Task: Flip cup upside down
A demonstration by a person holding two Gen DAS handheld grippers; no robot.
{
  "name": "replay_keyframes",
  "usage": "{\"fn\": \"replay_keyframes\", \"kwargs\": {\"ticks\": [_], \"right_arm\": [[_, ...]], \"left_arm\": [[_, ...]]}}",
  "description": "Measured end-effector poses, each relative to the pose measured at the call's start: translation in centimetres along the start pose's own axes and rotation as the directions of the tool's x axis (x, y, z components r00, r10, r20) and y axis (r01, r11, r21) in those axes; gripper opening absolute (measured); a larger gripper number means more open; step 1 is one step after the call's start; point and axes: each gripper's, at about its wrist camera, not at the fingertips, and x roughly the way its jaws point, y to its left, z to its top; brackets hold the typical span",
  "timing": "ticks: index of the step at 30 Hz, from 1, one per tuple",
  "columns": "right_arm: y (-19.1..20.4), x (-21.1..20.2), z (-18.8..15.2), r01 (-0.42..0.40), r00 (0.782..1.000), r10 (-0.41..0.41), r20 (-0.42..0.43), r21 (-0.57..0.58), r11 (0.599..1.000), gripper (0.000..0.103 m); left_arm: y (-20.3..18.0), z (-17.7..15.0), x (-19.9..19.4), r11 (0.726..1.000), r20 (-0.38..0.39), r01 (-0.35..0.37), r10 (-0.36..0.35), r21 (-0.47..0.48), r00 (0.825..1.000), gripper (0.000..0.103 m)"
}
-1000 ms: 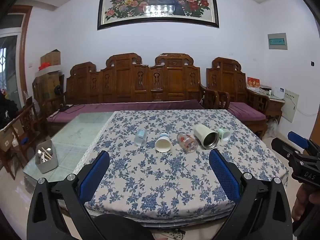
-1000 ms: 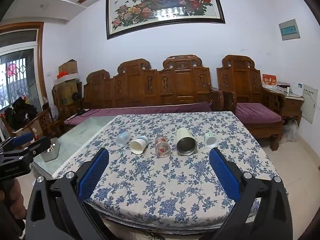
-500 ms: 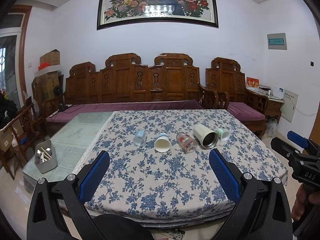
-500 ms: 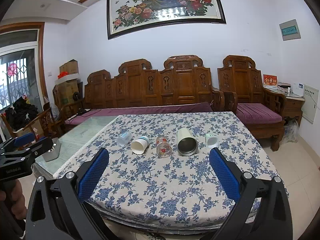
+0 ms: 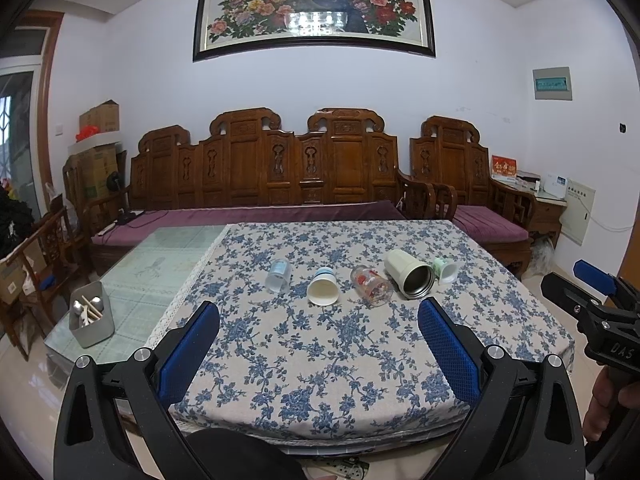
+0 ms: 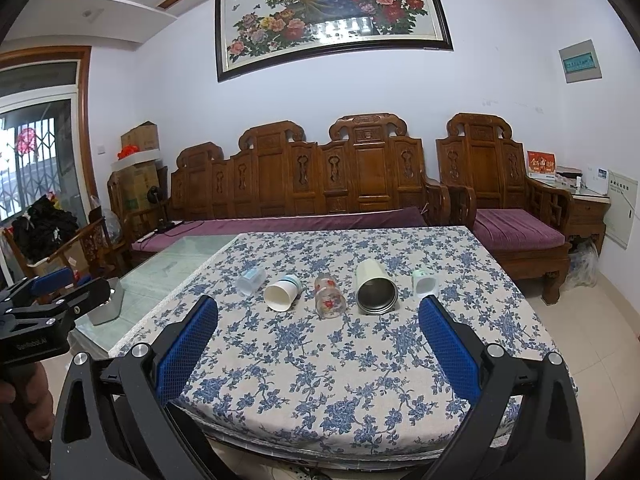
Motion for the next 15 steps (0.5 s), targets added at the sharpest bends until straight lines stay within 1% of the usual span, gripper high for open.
{"fn": "replay_keyframes", "kwargs": {"ticks": [5, 6, 7, 15], "right_arm": [[0.16, -0.03, 0.06, 0.001, 1.000, -0.001, 0.001, 0.000, 1.000, 0.100], [0.01, 0.00, -0.03, 0.000, 1.000, 0.000, 0.002, 0.001, 1.000, 0.100], [0.06, -0.01, -0.01, -0.001, 1.000, 0.001, 0.001, 0.001, 1.000, 0.100], [-0.02, -0.50, 0.28, -0.004, 1.000, 0.004, 0.003, 0.000, 1.000, 0.100]], "left_arm": [[0.00, 0.02, -0.02, 1.000, 0.001, -0.001, 0.001, 0.000, 1.000, 0.095], [0.01, 0.02, -0.10, 1.000, 0.015, 0.001, -0.001, -0.004, 1.000, 0.095], [-0.02, 0.03, -0.03, 1.000, 0.002, 0.000, 0.000, -0.001, 1.000, 0.095], [-0.47, 0.49, -0.48, 1.000, 0.006, 0.005, -0.005, 0.004, 1.000, 0.095]]}}
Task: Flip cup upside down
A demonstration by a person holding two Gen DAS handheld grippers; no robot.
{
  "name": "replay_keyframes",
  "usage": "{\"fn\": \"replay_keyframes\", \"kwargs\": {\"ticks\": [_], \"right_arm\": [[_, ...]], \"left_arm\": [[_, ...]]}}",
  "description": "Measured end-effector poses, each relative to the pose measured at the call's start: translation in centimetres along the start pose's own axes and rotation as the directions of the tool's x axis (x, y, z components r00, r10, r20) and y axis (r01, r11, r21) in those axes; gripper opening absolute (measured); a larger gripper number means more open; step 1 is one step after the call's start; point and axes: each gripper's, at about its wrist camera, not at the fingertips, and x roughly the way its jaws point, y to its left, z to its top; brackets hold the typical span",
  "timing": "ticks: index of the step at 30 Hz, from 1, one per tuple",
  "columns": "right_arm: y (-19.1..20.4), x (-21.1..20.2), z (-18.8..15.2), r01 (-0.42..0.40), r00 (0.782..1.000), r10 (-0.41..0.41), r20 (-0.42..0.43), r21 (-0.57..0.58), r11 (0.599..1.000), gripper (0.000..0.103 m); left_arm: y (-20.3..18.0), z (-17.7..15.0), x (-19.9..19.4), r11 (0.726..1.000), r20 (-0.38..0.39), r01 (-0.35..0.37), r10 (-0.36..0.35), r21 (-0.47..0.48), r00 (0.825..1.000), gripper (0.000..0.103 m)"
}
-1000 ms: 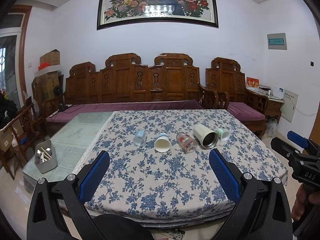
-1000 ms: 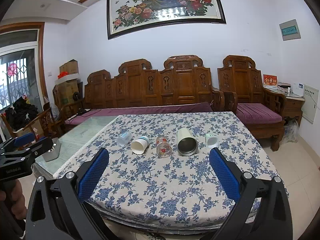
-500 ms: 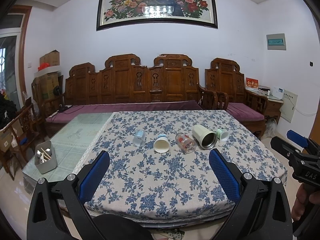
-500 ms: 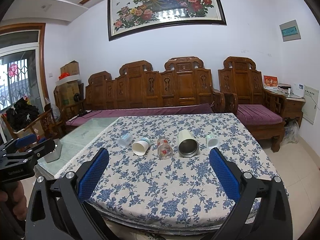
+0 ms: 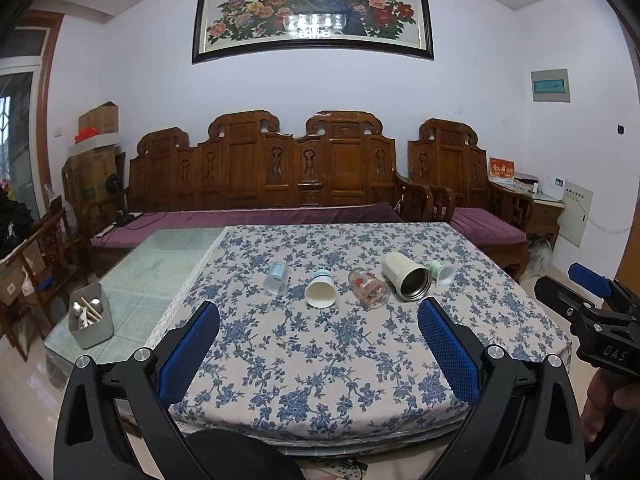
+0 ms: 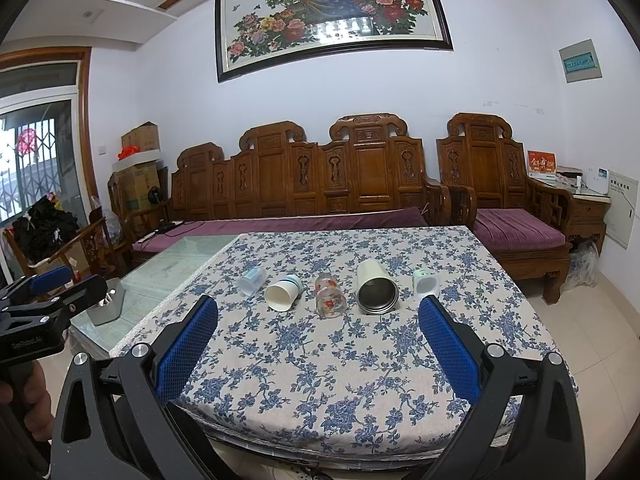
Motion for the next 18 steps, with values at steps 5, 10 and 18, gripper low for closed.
{"fn": "replay_keyframes", "kwargs": {"ticks": [5, 10, 18], "right_arm": [[-0.01, 0.02, -0.02, -0.001, 1.000, 0.001, 0.000, 0.001, 1.000, 0.100], [0.04, -0.02, 0.00, -0.001, 1.000, 0.001, 0.001, 0.001, 1.000, 0.100], [-0.02, 0.04, -0.04, -0.001, 1.000, 0.001, 0.000, 0.001, 1.000, 0.100]], "left_arm": [[-0.11, 0.10, -0.16, 1.000, 0.002, 0.001, -0.001, 0.000, 1.000, 0.095], [-0.13, 0.06, -0.18, 1.000, 0.003, 0.001, -0.001, -0.001, 1.000, 0.095], [-0.09, 0.02, -0.18, 1.000, 0.003, 0.001, -0.001, -0.001, 1.000, 0.095]]}}
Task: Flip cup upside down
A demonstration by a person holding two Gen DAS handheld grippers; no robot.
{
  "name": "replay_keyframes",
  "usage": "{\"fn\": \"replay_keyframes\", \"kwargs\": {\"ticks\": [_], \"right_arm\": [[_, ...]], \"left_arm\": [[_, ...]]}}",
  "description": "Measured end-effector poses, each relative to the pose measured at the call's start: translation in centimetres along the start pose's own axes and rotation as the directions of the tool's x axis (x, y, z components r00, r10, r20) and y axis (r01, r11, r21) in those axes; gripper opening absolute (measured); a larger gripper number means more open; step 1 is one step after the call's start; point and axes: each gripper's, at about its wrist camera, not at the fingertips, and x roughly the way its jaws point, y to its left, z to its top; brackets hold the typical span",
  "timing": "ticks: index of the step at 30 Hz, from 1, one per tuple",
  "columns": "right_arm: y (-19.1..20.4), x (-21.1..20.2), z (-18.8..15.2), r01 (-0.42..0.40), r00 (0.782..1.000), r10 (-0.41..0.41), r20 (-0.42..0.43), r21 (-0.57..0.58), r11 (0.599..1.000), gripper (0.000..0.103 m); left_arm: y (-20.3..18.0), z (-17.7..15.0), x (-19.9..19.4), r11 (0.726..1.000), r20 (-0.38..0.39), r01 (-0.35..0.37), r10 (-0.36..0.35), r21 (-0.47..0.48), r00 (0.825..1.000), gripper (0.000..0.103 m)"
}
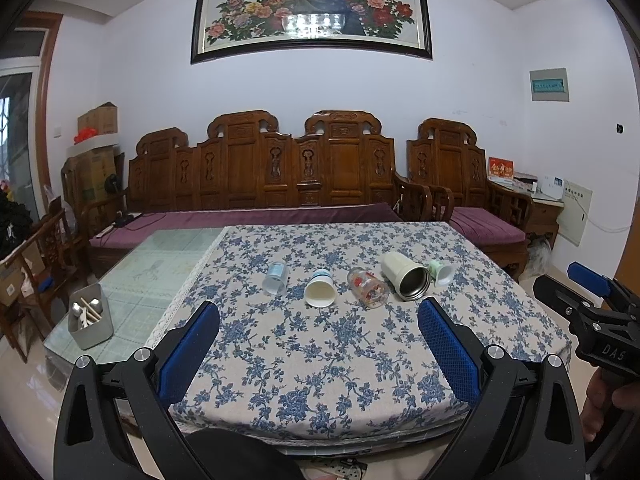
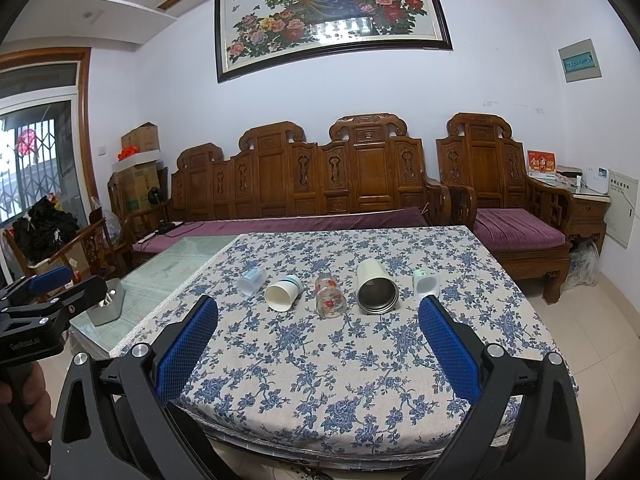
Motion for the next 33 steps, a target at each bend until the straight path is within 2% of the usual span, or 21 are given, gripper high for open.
{"fn": "replay_keyframes", "kwargs": {"ticks": [14, 20, 27, 33], "right_arm": [[-0.1, 0.2, -0.2, 0.002, 1.000, -0.002, -0.004, 0.003, 1.000, 0.100], [-0.4, 1.1, -0.6, -0.009, 0.999, 0.009, -0.031, 0.010, 1.000, 0.100], [-1.0, 5.9, -1.3, -0.055, 0.994, 0.056, -0.092, 0.008, 0.998, 0.099], [-0.9, 12.0, -1.4, -0.104, 0.981, 0.101, -0.165, -0.006, 0.995, 0.095]], "left_arm": [[-0.2, -0.1, -0.1, 1.000, -0.008, 0.002, -0.002, 0.001, 1.000, 0.095], [0.6, -0.4, 1.5, 1.000, -0.055, 0.023, -0.023, -0.002, 0.998, 0.095], [1.4, -0.3, 5.9, 0.998, -0.152, 0.038, -0.031, 0.042, 0.988, 0.095], [2.6, 0.3, 11.3, 0.998, -0.228, 0.042, -0.030, 0.048, 0.973, 0.095]]}}
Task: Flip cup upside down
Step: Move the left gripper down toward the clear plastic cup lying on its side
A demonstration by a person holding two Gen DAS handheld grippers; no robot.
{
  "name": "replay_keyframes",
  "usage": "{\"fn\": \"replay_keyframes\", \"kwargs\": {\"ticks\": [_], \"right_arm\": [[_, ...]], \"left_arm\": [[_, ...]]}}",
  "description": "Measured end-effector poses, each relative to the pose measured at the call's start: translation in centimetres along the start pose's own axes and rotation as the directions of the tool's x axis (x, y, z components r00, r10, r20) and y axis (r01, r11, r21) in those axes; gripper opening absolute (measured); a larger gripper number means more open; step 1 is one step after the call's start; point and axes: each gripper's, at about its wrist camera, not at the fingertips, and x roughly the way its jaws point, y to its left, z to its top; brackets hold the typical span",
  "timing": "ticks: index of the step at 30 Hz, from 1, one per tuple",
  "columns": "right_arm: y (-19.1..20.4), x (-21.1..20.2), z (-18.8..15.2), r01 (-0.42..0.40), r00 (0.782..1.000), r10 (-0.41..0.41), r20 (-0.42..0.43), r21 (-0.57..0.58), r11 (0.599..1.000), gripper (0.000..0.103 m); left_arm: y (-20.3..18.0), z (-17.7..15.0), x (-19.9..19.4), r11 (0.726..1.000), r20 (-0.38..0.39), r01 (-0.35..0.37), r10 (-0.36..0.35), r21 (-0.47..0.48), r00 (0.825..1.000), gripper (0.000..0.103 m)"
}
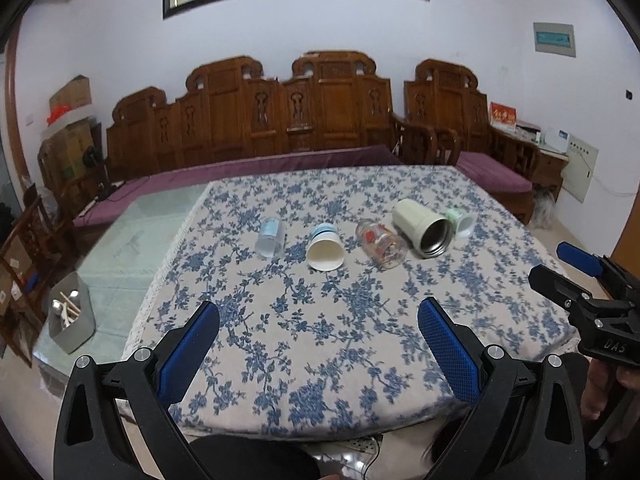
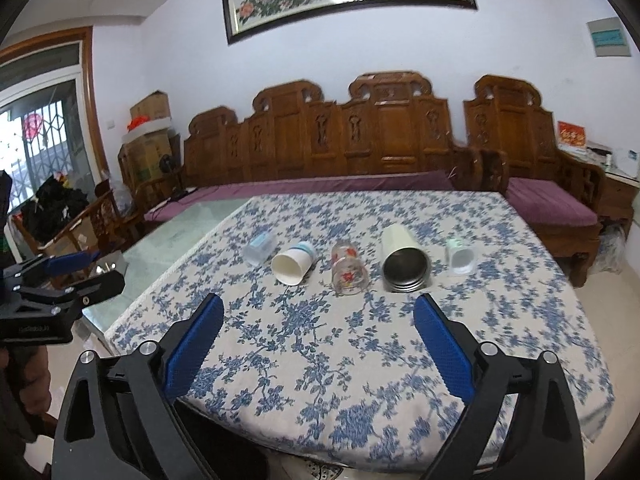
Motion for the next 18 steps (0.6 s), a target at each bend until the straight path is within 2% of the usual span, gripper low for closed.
{"fn": "replay_keyframes", "kwargs": {"ticks": [11, 18], "right_arm": [[-0.9, 12.8, 0.5, -0.047, 0.990, 0.042, -0.134, -0.036, 0.998, 0.089], [-0.8, 18.1, 0.2, -0.065, 0.980, 0.055, -0.191, -0.045, 0.997, 0.085]], "left_arm": [[3.8, 2.9, 11.1, 1.000, -0.132, -0.007, 0.006, -0.008, 0.991, 0.095], [5.8, 4.3, 17.8, 1.000, -0.204, 0.007, -0.010, -0.016, 0.979, 0.085]]}}
